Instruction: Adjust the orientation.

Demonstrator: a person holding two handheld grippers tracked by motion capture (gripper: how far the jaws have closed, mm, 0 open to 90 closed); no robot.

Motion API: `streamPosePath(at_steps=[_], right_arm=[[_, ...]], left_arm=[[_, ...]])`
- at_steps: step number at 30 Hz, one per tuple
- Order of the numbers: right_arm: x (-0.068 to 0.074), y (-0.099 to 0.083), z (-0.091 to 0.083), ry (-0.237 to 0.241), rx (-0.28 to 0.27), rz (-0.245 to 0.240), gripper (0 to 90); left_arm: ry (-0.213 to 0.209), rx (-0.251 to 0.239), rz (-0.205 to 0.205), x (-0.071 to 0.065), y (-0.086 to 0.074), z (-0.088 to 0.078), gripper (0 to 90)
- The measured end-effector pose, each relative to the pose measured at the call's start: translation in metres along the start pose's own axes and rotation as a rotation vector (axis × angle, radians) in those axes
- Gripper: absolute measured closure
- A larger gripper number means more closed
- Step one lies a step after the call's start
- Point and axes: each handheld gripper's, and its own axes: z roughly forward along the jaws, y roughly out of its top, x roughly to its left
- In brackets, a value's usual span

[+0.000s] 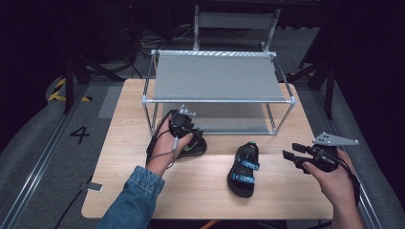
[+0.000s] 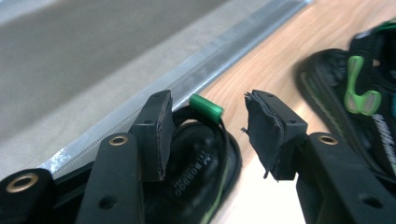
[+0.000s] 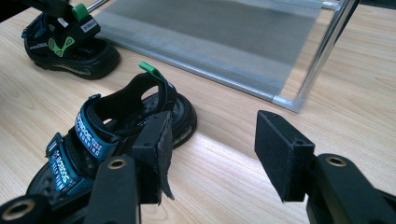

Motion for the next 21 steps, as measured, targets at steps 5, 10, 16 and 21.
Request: streamPosePath(at_steps=[5,10,16,21], right_arm=[[-0.001,0.001,-0.002,0.001,-0.006,-0.002,47.6],[-0.002,0.001,-0.004,0.002,-0.015,-0.002,47.7],[-0.002,0.003,-0.004,0.005,-0.019,-0.004,47.6],[0.000,0.009,0.000,0.014,-0.025,-0.017,47.5]], left_arm=[[-0.026,0.016,0.004,0.000,0.002,0.010,72.7],[-0.037,0.035,0.021,-0.002,0.002,0.007,83.9],[-0.050,0.082,0.095,-0.018,-0.004,-0.013,84.6],[-0.054,0.084,0.130,-0.028,-0.019,-0.038,84.6]])
